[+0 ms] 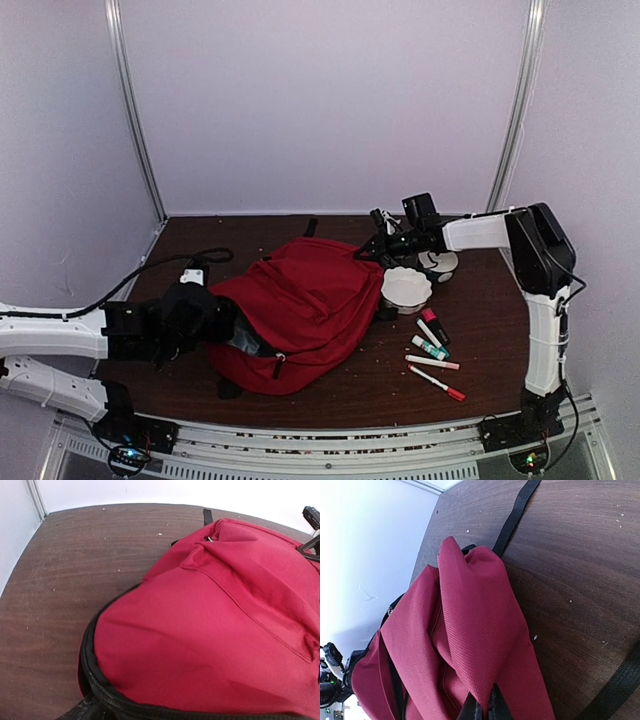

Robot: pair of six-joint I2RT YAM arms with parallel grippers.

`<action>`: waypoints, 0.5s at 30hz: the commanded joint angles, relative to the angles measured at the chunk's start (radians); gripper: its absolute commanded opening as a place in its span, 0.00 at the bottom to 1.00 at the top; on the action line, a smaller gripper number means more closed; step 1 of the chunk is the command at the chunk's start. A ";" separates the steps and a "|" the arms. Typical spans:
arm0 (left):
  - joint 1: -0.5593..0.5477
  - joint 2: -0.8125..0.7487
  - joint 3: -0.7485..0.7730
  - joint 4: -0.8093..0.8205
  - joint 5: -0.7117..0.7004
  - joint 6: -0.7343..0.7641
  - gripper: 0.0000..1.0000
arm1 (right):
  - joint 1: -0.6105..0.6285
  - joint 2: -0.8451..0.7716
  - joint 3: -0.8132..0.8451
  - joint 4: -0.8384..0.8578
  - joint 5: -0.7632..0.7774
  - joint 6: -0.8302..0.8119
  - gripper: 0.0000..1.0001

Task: Pack the student bag
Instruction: Adjust the student bag at the center of the board.

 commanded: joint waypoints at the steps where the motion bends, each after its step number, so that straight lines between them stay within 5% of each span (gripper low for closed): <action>1: 0.081 0.044 0.048 0.139 0.107 0.216 0.74 | -0.026 -0.081 0.008 0.072 0.006 -0.014 0.05; 8: 0.129 0.069 0.155 0.053 0.110 0.322 0.74 | -0.028 -0.093 0.023 0.046 -0.026 -0.046 0.16; 12: 0.164 -0.017 0.166 -0.040 0.144 0.326 0.74 | -0.030 -0.189 0.014 -0.115 0.007 -0.243 0.39; 15: 0.164 -0.090 0.178 -0.211 0.174 0.246 0.73 | -0.024 -0.289 -0.007 -0.237 0.018 -0.453 0.43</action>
